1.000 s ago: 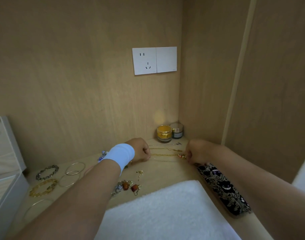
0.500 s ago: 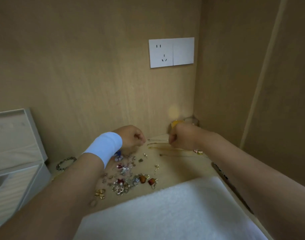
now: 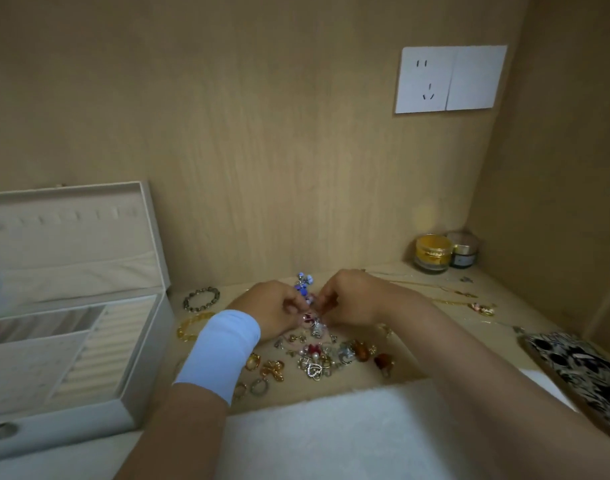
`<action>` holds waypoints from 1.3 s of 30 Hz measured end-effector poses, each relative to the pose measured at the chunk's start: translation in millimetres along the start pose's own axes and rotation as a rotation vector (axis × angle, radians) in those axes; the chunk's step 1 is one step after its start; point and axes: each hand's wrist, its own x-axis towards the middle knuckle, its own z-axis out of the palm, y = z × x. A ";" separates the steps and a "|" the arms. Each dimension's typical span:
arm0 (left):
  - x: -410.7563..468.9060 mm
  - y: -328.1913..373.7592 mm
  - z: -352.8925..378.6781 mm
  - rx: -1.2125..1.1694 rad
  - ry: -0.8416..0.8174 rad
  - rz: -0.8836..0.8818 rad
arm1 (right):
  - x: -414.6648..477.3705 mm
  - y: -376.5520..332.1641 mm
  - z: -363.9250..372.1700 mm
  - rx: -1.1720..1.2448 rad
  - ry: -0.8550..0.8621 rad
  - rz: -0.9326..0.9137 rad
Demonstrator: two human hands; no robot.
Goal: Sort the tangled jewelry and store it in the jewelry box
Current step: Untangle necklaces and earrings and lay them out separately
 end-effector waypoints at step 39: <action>13.0 -0.8 9.4 -0.235 0.132 0.083 | 6.0 14.8 -12.6 0.131 -0.036 0.003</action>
